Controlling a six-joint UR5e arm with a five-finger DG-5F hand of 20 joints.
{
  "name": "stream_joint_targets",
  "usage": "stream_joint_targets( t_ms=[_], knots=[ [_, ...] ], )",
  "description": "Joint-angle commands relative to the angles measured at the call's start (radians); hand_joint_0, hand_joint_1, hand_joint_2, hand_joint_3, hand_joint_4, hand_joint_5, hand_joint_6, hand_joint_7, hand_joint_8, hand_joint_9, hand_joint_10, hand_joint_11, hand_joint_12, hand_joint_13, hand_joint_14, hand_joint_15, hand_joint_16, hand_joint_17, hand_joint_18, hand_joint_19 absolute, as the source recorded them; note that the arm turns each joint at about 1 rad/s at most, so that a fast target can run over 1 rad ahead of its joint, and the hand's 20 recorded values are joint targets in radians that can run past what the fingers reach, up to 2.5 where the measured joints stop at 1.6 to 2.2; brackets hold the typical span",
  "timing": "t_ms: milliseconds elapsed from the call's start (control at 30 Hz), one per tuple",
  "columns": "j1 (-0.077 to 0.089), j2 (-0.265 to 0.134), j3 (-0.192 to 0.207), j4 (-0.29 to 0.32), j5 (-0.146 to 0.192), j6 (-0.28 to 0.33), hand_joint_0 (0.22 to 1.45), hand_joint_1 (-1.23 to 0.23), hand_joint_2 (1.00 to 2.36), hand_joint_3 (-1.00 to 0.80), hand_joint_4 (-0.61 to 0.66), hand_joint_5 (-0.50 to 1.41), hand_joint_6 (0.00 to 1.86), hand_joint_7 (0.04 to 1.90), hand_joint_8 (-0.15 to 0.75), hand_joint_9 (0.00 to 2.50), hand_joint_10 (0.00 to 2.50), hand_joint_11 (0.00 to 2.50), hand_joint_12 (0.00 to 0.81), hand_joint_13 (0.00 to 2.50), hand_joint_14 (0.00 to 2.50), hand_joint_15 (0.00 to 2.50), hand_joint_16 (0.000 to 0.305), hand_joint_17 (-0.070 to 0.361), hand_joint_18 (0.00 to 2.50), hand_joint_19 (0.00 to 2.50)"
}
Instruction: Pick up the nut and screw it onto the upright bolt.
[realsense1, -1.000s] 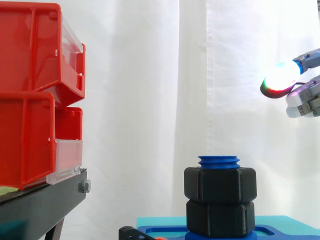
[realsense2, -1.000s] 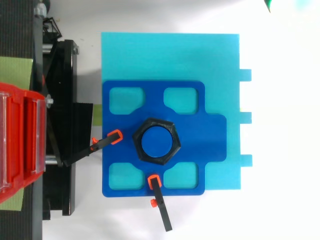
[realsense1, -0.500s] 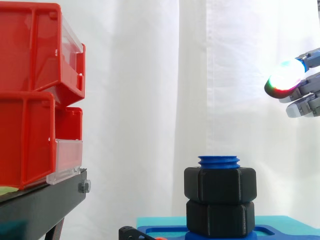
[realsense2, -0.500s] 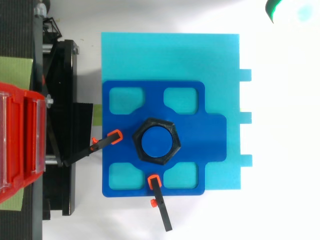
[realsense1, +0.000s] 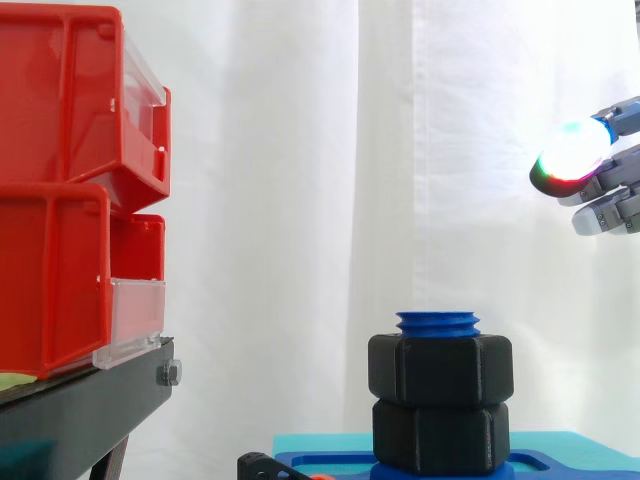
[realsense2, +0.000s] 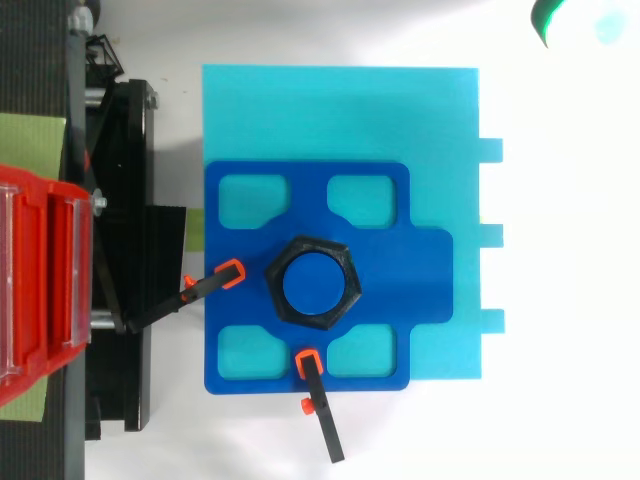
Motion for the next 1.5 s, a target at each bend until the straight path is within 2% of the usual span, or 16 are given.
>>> stream_joint_targets(
  t_ms=[0,367,433,567,667,767,900,1000,1100,1200,1467],
  knots=[
    [0.0,0.0,0.0,0.0,0.0,0.0,0.42,-0.42,1.0,-0.5,0.14,-0.24,0.5,0.66,0.211,0.01,0.0,0.0,0.365,0.0,0.0,0.0,0.058,0.129,0.0,0.0],
    [0.0,0.0,0.0,0.0,0.0,0.0,0.42,-0.43,1.0,-0.5,0.15,-0.24,0.5,0.69,0.213,0.0,0.0,0.0,0.363,0.0,0.0,0.0,0.058,0.13,0.0,0.0],
    [0.0,0.0,0.0,0.0,0.0,0.0,0.42,-0.43,1.0,-0.5,0.14,-0.24,0.5,0.64,0.211,0.01,0.0,0.0,0.363,0.0,0.0,0.0,0.058,0.13,0.0,0.0],
    [0.0,0.0,0.0,0.0,0.0,0.0,0.42,-0.43,1.0,-0.5,0.15,-0.24,0.5,0.69,0.209,0.0,0.0,0.0,0.361,0.0,0.0,0.0,0.057,0.129,0.0,0.0],
    [0.0,0.0,-0.001,0.0,0.0,0.0,0.43,-0.43,1.0,-0.5,0.14,-0.24,0.5,0.64,0.21,0.0,0.0,0.0,0.361,0.0,0.0,0.0,0.058,0.13,0.0,0.0],
    [0.0,0.0,0.0,0.0,0.0,0.0,0.42,-0.42,1.0,-0.5,0.14,-0.25,0.5,0.68,0.21,0.0,0.0,0.0,0.362,0.0,0.0,0.0,0.057,0.129,0.0,0.0],
    [0.0,0.0,0.0,0.0,0.0,0.0,0.42,-0.42,1.0,-0.5,0.14,-0.25,0.5,0.63,0.211,0.0,0.0,0.0,0.364,0.0,0.0,0.0,0.058,0.13,0.0,0.0],
    [0.0,0.0,0.0,0.0,0.0,0.0,0.43,-0.43,1.0,-0.5,0.15,-0.24,0.5,0.69,0.209,0.0,0.0,0.0,0.361,0.0,0.0,0.0,0.057,0.129,0.0,0.0],
    [0.0,0.0,0.0,0.0,0.0,0.0,0.43,-0.44,1.0,-0.5,0.14,-0.24,0.5,0.63,0.21,0.0,0.0,0.0,0.359,0.0,0.0,0.0,0.057,0.129,0.0,0.0],
    [0.0,0.0,0.0,0.0,0.0,0.0,0.43,-0.44,1.0,-0.5,0.15,-0.24,0.5,0.68,0.209,0.0,0.0,0.0,0.356,0.0,0.0,0.0,0.057,0.128,0.0,0.0],
    [0.0,0.0,-0.001,0.0,0.0,0.0,0.44,-0.44,1.0,-0.5,0.13,-0.24,0.5,0.64,0.21,0.0,0.0,0.0,0.356,0.0,0.0,0.0,0.056,0.126,0.0,0.0]
  ],
)
